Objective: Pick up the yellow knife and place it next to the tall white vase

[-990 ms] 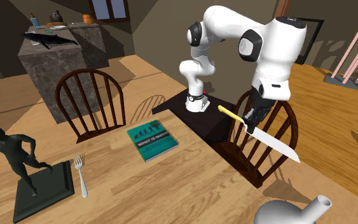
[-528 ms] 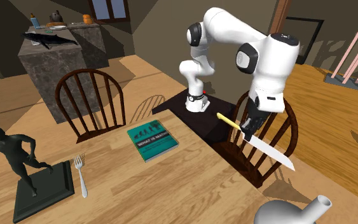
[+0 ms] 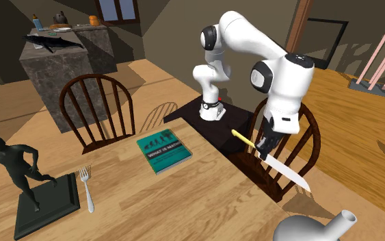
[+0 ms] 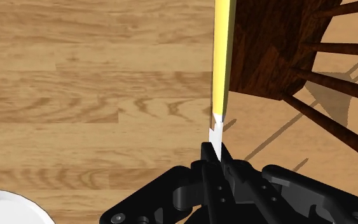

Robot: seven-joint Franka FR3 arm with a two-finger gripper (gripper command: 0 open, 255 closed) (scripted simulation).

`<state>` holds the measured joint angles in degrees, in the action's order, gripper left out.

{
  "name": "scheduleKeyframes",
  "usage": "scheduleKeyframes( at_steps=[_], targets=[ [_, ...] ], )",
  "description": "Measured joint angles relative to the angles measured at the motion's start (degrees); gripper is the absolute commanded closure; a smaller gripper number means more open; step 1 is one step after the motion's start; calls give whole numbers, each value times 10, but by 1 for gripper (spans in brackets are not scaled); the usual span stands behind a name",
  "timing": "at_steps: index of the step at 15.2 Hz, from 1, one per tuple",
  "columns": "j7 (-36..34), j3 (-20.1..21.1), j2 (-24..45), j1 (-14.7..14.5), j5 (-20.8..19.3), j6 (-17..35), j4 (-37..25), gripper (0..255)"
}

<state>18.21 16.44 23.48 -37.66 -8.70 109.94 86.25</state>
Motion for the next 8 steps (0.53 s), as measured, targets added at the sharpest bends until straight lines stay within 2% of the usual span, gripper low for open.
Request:
scheduleKeyframes(
  at_steps=[8],
  targets=[
    [-6, -3, 14, 0, -6, 55, 42, 255]
  ],
)
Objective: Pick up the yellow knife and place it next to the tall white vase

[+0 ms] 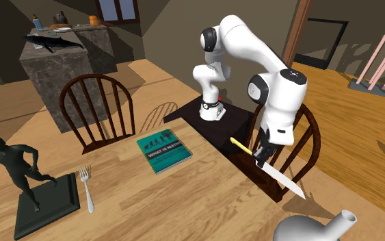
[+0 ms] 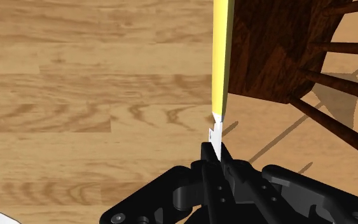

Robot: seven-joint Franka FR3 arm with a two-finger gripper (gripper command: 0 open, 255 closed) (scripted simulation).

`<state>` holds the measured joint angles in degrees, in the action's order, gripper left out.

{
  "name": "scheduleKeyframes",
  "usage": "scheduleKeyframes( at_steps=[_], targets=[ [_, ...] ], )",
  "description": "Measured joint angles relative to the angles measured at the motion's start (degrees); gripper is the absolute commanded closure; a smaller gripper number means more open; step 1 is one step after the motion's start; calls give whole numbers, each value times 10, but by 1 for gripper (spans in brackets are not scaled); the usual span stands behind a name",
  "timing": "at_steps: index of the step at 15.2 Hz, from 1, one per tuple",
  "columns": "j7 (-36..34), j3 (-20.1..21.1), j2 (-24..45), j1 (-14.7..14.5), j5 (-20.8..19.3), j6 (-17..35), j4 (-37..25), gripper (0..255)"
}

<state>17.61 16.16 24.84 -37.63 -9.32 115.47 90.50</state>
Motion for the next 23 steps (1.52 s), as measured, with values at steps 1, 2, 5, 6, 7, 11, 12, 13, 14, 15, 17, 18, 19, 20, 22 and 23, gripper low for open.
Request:
scheduleKeyframes(
  at_steps=[1, 2, 5, 6, 7, 11, 12, 13, 14, 15, 17, 18, 19, 20, 22, 23],
  targets=[
    [-1, 0, 3, 0, -1, 6, 3, 255],
    [-1, -1, 6, 0, -2, 12, 7, 255],
    [-5, -2, 15, -2, -6, 32, 18, 255],
    [-5, -3, 18, -1, -7, 38, 21, 255],
    [-5, -4, 21, -1, -8, 45, 24, 255],
    [-9, -6, 34, -2, -13, 68, 36, 255],
    [-10, -7, 37, -3, -14, 74, 38, 255],
    [-11, -8, 41, -3, -15, 80, 40, 255],
    [-13, -8, 44, -4, -17, 87, 45, 255],
    [-14, -9, 49, -5, -18, 92, 45, 255],
    [-15, -11, 55, -5, -21, 104, 51, 255],
    [-16, -11, 58, -5, -22, 109, 53, 255],
    [-17, -12, 62, -6, -24, 116, 56, 255],
    [-18, -13, 67, -6, -25, 119, 54, 255],
    [-21, -15, 77, -8, -28, 132, 58, 255],
    [-21, -16, 79, -8, -29, 134, 58, 255]
  ],
)
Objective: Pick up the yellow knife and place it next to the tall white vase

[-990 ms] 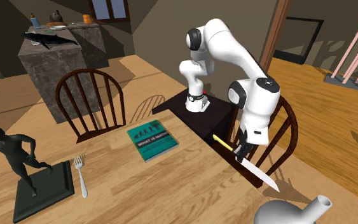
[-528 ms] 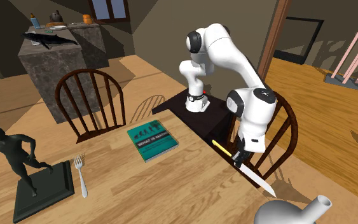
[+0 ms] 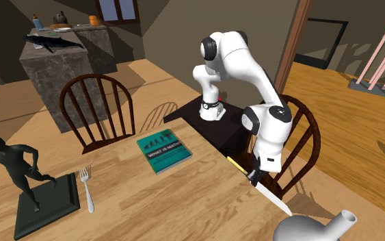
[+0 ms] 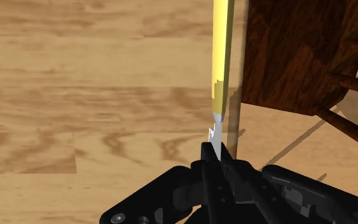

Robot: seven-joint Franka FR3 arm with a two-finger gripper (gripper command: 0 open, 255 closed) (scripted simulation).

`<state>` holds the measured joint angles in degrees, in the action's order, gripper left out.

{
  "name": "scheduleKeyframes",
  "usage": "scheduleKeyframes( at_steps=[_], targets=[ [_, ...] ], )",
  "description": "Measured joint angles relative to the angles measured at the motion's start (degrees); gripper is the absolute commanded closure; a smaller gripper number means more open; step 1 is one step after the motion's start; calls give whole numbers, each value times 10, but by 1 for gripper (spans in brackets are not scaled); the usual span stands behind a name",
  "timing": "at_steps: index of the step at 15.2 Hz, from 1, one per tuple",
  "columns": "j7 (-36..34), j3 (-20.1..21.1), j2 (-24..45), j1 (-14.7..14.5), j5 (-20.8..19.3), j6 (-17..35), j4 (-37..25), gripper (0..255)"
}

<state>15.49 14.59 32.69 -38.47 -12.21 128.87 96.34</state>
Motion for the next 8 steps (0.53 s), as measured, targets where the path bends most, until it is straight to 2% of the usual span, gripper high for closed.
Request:
scheduleKeyframes(
  at_steps=[6, 7, 8],
  targets=[
    [0, 0, 1, 0, 0, 3, 1, 255],
    [0, 0, 1, 0, 0, 3, 1, 0],
    [0, 0, 1, 0, 0, 3, 1, 0]
  ],
)
